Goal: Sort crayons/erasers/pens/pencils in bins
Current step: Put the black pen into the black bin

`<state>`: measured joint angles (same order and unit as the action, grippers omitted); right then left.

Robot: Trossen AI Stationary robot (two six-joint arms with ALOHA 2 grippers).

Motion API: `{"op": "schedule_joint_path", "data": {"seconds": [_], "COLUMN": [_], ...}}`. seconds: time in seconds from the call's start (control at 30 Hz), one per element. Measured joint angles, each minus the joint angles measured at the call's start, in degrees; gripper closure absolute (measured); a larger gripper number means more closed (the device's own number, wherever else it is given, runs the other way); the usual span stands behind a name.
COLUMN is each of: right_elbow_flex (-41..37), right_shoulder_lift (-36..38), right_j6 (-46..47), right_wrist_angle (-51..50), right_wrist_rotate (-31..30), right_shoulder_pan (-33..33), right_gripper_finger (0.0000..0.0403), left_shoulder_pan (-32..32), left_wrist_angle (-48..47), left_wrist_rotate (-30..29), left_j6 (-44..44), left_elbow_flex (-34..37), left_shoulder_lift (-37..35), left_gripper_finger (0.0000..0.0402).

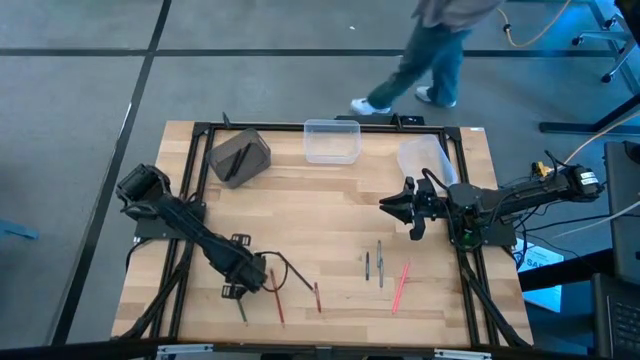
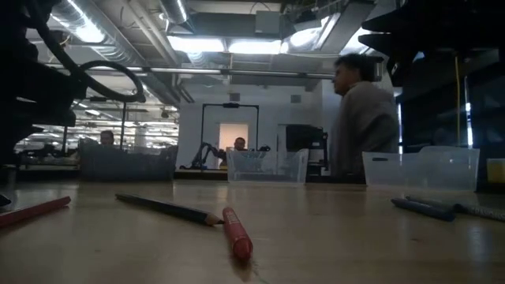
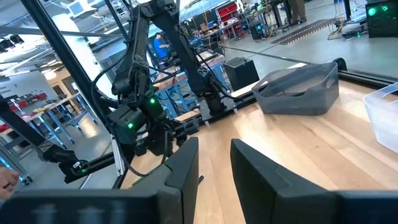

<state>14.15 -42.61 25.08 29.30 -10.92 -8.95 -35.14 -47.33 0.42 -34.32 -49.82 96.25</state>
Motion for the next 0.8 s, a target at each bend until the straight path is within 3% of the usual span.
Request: {"op": "schedule_joint_path", "data": {"seconds": [0.3, 0.63, 0.8], "right_elbow_flex": [0.00, 0.00, 0.00], "right_shoulder_lift": [0.00, 0.00, 0.00], "right_j6": [-0.09, -0.26, -1.30], "right_wrist_angle": [-0.21, -1.13, -1.09], "right_wrist_rotate": [0.00, 0.00, -0.02], "right_shoulder_pan": [0.00, 0.00, 0.01], "right_gripper_finger": [0.0305, 0.0305, 0.0305], "left_shoulder_pan": [4.69, 9.58, 14.27], "left_wrist_angle": [0.33, -0.35, -1.10], "left_wrist_rotate": [-0.02, -5.72, -17.13], "left_j6": [1.48, 1.48, 1.63], "left_elbow_flex": [0.28, 0.53, 0.78], "left_shoulder_lift": [0.13, -1.18, -5.59], "left_gripper_finger": [0.0316, 0.0367, 0.0380]}}
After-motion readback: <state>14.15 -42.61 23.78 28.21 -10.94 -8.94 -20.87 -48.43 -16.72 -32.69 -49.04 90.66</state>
